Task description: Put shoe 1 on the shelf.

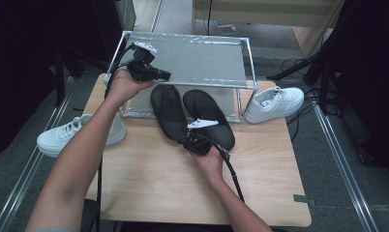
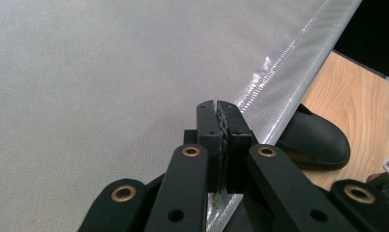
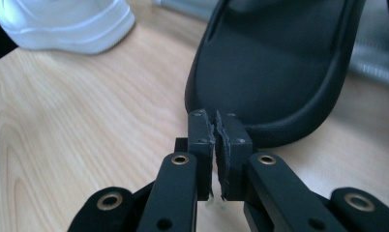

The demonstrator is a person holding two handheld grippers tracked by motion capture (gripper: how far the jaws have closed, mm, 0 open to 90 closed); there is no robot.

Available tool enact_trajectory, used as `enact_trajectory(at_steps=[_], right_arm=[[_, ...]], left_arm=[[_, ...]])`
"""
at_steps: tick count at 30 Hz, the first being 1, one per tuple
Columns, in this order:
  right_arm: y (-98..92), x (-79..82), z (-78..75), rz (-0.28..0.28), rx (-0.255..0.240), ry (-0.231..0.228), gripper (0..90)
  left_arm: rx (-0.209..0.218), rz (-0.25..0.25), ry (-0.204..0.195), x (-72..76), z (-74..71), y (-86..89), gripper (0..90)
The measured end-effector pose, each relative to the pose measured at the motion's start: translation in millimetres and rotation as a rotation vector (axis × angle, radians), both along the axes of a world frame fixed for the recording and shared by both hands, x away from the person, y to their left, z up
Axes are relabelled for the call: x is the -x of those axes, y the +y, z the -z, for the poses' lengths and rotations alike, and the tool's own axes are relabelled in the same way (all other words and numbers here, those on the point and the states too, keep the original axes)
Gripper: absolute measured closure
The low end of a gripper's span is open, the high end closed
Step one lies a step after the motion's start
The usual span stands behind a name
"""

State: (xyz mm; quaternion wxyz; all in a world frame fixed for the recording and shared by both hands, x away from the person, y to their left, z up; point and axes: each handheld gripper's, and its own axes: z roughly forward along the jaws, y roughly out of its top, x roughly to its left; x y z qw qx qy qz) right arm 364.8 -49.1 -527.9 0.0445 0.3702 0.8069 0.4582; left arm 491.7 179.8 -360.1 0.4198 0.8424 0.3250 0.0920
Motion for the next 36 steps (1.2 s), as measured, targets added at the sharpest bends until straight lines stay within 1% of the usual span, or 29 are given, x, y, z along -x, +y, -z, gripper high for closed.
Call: enact_trajectory(at_steps=[1, 2, 4, 7, 8, 9, 10, 13, 16, 18, 20, 21, 25, 27, 30, 34, 36], right_arm=[[2.1, -2.0, -2.1, 0.000, -0.003, -0.006, 86.6], [7.6, -8.1, -5.2, 0.007, 0.002, -0.001, 86.4], [11.8, -13.4, -5.5, 0.006, -0.003, -0.005, 86.4], [19.3, -22.0, -5.3, 0.015, -0.009, 0.009, 86.4], [19.3, -22.0, -5.3, 0.015, -0.009, 0.009, 86.4], [24.5, -27.6, -4.8, 0.020, -0.011, 0.009, 86.5], [26.2, -29.4, -4.6, 0.020, -0.013, 0.009, 86.5], [33.8, -36.0, -4.7, 0.025, -0.006, 0.004, 86.5], [41.2, -41.5, -4.4, 0.019, -0.008, -0.004, 83.8], [43.6, -43.3, -4.2, 0.019, -0.009, -0.010, 84.4], [50.8, -48.7, -3.4, 0.027, 0.010, -0.030, 89.9], [52.9, -50.6, -3.4, 0.032, 0.015, -0.035, 90.0], [61.0, -59.3, -4.0, 0.037, 0.014, -0.019, 90.0], [63.7, -63.5, -3.3, 0.040, 0.001, -0.008, 90.0], [67.6, -68.5, -2.2, 0.049, 0.000, -0.006, 90.0], [70.8, -71.6, -4.3, 0.032, 0.017, -0.011, 90.0], [68.7, -72.2, -7.0, 0.021, 0.004, 0.000, 90.0]], left_arm=[[0.000, 0.000, 0.000, 0.0, 0.0, 0.0, 89.4], [0.001, 0.001, 0.000, 0.0, 0.0, 0.1, 89.4], [0.001, 0.001, 0.000, 0.1, 0.1, 0.0, 89.4], [0.000, 0.000, 0.000, 0.3, 0.1, -0.1, 89.4], [0.000, 0.000, 0.000, 0.3, 0.1, -0.1, 89.4], [-0.003, 0.000, -0.002, 0.6, 0.0, -0.3, 89.4], [-0.007, 0.001, -0.006, 1.0, -0.2, -0.6, 89.4], [-0.007, 0.001, -0.005, 0.8, -0.2, -0.6, 89.4], [-0.001, 0.003, -0.003, 0.2, 0.2, 0.1, 89.4], [-0.001, 0.003, -0.002, 0.2, 0.3, 0.1, 89.4], [-0.002, 0.003, -0.003, 0.4, 0.2, 0.1, 89.5], [-0.004, 0.003, -0.006, 0.4, 0.2, -0.1, 89.5], [0.001, 0.005, -0.002, 0.0, 0.5, 0.2, 89.9], [0.006, 0.007, -0.001, -0.3, 0.9, 0.6, 89.8], [0.008, 0.008, -0.001, -0.4, 1.0, 0.8, 89.8], [0.008, 0.008, -0.004, -0.4, 1.2, 0.7, 89.9], [0.008, 0.010, -0.003, -0.4, 1.3, 1.1, 89.9]])
